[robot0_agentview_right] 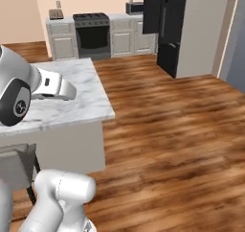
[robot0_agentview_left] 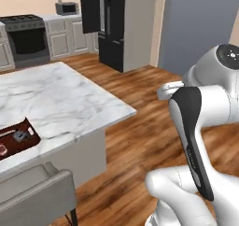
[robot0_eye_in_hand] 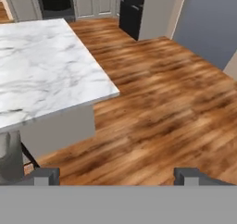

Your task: Gather the lemon wedge and carrot from the fridge and place them on a tray on the dining counter. Then gather the steak and fish from the fridge and place them on the other tray.

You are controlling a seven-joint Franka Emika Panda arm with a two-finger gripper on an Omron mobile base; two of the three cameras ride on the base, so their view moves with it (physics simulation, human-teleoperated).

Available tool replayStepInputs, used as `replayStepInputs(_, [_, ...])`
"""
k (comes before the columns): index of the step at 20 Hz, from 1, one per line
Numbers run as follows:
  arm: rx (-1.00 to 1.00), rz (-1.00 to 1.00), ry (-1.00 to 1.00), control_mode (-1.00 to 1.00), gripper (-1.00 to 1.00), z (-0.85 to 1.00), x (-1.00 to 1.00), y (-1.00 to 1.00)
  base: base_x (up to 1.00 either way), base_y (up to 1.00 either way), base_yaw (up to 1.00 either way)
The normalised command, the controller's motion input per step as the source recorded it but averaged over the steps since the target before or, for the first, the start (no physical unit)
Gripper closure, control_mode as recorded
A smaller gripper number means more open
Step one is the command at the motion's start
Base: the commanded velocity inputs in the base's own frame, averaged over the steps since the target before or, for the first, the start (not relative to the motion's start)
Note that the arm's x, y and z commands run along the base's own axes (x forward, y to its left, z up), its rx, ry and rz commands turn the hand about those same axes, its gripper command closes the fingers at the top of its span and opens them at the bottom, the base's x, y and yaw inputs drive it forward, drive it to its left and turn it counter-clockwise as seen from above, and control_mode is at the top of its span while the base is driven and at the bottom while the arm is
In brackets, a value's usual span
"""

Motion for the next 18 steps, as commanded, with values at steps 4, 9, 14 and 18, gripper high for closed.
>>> replayStepInputs(4, [0.00,0.00,0.00,1.00,-1.00,0.00,0.00,0.00,0.85,-0.97,-0.31])
replayStepInputs(9, [0.00,0.00,0.00,1.00,-1.00,0.00,0.00,0.00,0.99,-0.44,-0.26])
replayStepInputs(14, [0.00,0.00,0.00,1.00,-1.00,0.00,0.00,0.00,1.00,-0.11,-0.10])
replayStepInputs(18, [0.00,0.00,0.00,1.00,-1.00,0.00,0.00,0.00,1.00,-0.14,-0.14])
